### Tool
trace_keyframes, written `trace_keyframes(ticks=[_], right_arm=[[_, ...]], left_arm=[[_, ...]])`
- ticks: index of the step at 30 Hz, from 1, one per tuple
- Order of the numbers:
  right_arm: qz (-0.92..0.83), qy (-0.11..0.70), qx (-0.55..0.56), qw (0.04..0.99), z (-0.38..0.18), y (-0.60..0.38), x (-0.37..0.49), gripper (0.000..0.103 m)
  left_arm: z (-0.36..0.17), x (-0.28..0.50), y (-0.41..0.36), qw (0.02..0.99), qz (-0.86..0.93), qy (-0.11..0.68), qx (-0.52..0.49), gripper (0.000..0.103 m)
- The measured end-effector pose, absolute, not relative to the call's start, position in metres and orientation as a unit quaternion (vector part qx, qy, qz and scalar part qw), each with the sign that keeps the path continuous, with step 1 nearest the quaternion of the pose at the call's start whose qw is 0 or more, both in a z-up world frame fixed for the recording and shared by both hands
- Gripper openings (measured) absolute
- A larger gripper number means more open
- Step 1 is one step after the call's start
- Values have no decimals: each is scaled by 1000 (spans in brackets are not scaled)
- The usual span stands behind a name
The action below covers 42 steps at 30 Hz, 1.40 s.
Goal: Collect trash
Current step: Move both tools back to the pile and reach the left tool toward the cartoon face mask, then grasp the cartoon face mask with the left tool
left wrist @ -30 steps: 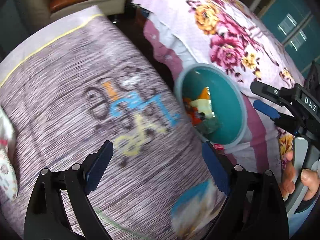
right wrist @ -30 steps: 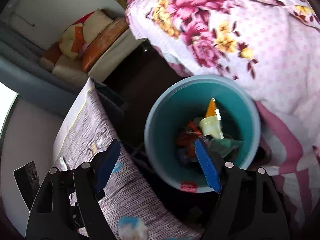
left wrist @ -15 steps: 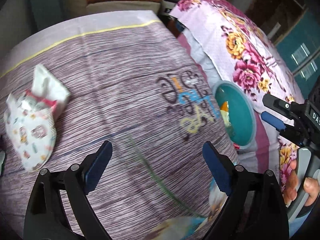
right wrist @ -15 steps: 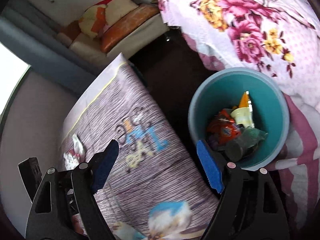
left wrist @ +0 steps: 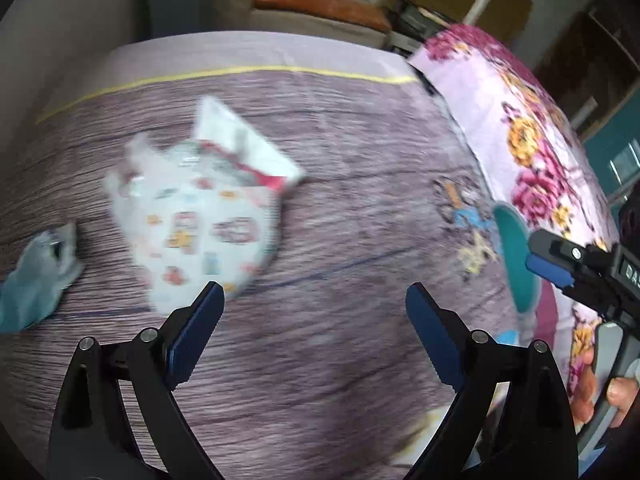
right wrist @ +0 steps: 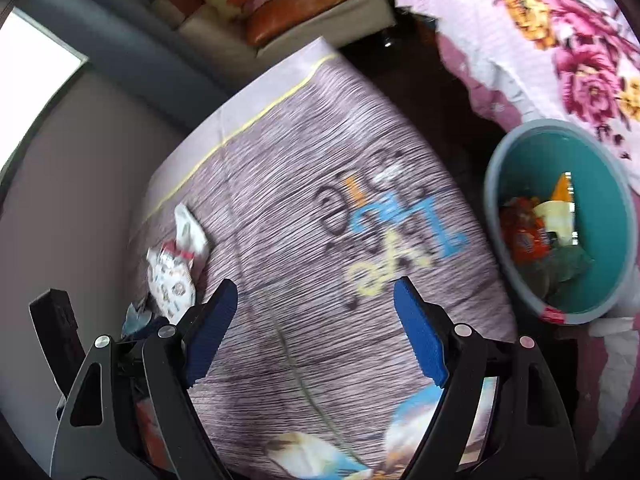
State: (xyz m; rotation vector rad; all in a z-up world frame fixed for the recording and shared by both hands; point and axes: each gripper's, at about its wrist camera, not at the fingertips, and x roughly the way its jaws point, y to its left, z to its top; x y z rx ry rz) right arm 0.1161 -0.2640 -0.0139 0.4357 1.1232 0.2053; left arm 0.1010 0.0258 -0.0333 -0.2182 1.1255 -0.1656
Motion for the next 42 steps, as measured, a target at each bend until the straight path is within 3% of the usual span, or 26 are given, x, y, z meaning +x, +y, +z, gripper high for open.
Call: trace_keyframes(ticks=[8, 24, 29, 40, 41, 42], right_arm=[[114, 547, 190, 807, -28, -229, 125, 76], [127, 562, 188, 795, -43, -213, 150, 76], [131, 566, 185, 793, -46, -208, 153, 76], [136, 569, 173, 792, -48, -194, 149, 76], [136, 569, 171, 792, -48, -193, 149, 76], [137, 570, 170, 792, -48, -191, 148, 76]], left_arm=[[-56, 110, 73, 831, -12, 541, -129, 92], [-73, 137, 56, 837, 27, 540, -83, 95], [-67, 129, 68, 840, 14, 532, -103, 77], [-62, 97, 100, 830, -23, 535, -155, 75], [-61, 97, 98, 833, -25, 531, -150, 73], [-60, 96, 98, 837, -23, 527, -144, 50]])
